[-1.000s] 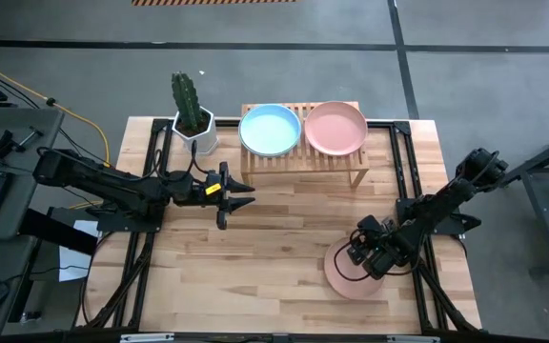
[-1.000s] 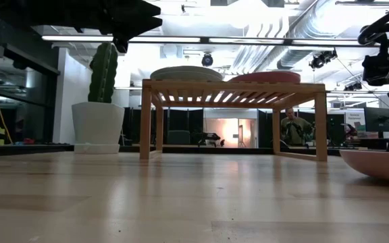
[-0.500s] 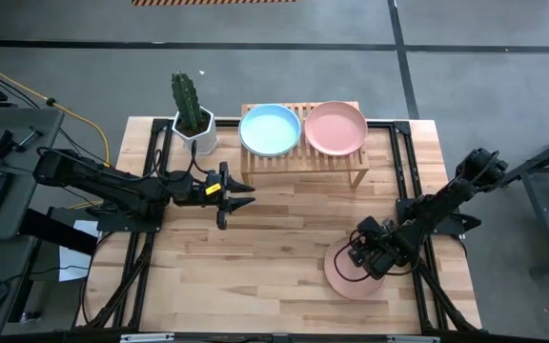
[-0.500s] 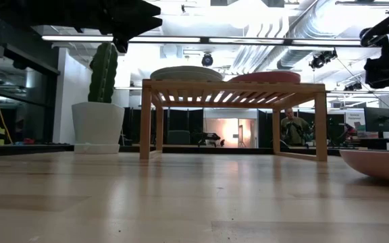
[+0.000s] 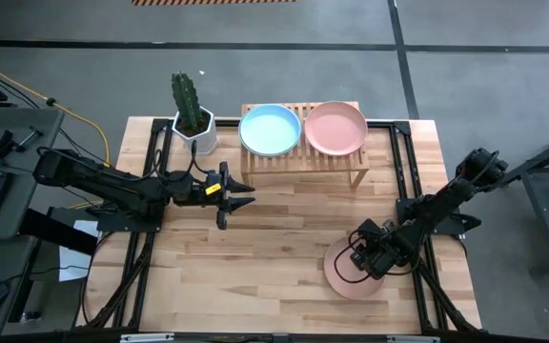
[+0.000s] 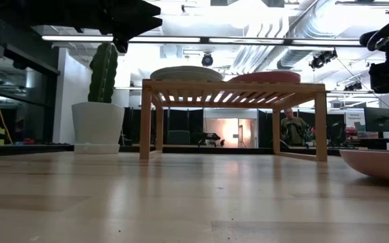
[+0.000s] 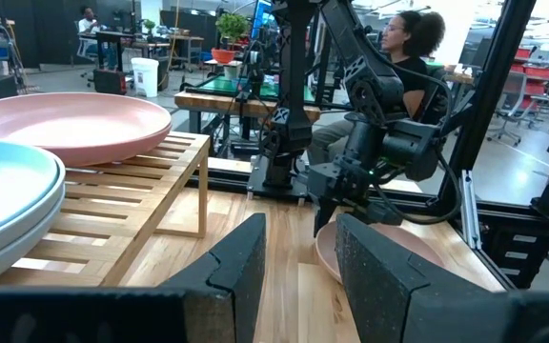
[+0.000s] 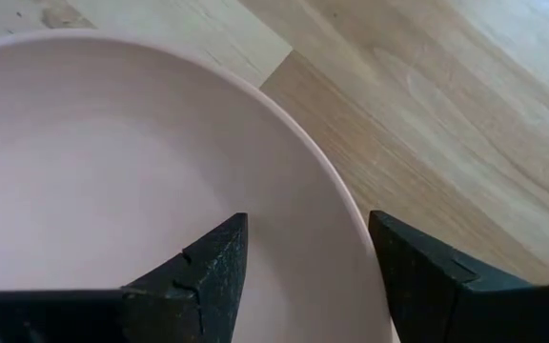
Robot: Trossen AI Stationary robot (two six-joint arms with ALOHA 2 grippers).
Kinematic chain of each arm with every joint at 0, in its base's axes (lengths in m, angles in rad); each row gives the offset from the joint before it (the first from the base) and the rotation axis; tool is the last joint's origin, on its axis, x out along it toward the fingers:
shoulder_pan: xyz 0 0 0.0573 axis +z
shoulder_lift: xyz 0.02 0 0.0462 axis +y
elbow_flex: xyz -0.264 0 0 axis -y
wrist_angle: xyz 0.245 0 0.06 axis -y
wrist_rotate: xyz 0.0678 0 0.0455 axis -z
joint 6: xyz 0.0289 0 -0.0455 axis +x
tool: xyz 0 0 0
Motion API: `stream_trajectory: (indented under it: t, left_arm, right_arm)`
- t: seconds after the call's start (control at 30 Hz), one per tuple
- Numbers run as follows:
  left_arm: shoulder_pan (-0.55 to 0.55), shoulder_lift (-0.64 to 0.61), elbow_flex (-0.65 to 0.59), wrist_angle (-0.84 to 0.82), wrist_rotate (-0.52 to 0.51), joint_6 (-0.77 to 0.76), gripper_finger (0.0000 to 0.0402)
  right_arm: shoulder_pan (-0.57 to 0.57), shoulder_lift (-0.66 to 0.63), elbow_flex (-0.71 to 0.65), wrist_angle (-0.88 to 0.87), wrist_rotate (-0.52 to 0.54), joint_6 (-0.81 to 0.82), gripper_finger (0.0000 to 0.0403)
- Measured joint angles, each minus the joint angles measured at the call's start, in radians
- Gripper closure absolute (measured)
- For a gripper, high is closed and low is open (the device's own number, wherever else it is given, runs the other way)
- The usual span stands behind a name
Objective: Place and stack plates onto a shelf
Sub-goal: Stack the light red plate on top of the light red plate on the shelf
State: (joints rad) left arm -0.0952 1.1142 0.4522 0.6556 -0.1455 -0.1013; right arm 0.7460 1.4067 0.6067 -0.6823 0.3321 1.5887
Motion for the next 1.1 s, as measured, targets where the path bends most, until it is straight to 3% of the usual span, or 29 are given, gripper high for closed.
stream_trajectory:
  t: [0.4,0.5,0.67,0.73,1.1]
  left_arm:
    - [0.000,0.000,0.000,0.000,0.000,0.000,0.0284]
    - [0.000,0.000,0.000,0.000,0.000,-0.001,0.0284]
    - [0.000,0.000,0.000,0.000,0.000,-0.001,0.0284]
    - [0.000,0.000,0.000,0.000,0.000,-0.001,0.0284]
    - [0.000,0.000,0.000,0.000,0.000,-0.002,0.0284]
  right_arm:
    - [0.000,-0.041,0.000,-0.032,-0.021,-0.019,0.0216]
    - [0.000,-0.071,0.000,-0.035,-0.021,-0.020,0.0260]
    - [0.000,-0.094,0.000,-0.054,-0.027,-0.038,0.0377]
    - [0.000,-0.094,0.000,-0.054,-0.029,-0.041,0.0392]
    - [0.000,-0.094,0.000,-0.050,-0.030,-0.046,0.0293]
